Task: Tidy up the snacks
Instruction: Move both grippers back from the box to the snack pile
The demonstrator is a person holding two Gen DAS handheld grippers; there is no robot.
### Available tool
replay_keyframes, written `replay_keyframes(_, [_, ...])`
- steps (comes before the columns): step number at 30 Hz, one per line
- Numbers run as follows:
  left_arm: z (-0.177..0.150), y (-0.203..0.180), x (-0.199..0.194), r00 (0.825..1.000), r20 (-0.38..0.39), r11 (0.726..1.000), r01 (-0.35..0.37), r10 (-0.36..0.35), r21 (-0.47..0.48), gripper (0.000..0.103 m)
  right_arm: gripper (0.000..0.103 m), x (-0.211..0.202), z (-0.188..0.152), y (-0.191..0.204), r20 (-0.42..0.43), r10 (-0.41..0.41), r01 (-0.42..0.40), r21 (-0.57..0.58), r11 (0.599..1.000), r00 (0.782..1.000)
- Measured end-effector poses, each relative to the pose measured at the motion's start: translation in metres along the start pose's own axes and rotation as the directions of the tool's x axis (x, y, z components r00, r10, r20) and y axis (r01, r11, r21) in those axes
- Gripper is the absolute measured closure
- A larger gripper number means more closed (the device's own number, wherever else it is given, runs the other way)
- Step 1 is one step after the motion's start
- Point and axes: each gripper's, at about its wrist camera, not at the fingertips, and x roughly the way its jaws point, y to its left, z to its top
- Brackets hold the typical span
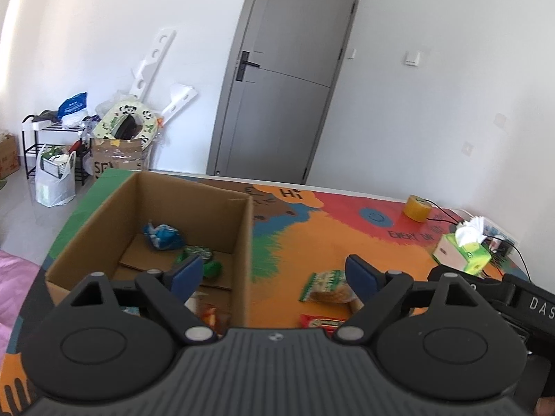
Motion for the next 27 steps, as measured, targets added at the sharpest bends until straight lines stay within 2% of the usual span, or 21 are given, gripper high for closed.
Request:
replay_keyframes(18, [-0.011, -0.051, 0.004, 0.998, -0.021, 0.996, 0.055, -0.053, 0.064, 0.015, 0.004, -0.034, 0.003, -0.044, 0.032, -0.048, 0.048, 0.024, 0.999, 0.998])
replay_keyframes(27, [-0.018, -0.063, 0.013, 0.996, -0.040, 0.995, 0.077, -0.074, 0.068, 0.015, 0.004, -0.039, 0.001, -0.064, 0.032, -0.078, 0.077, 0.034, 0.996, 0.996])
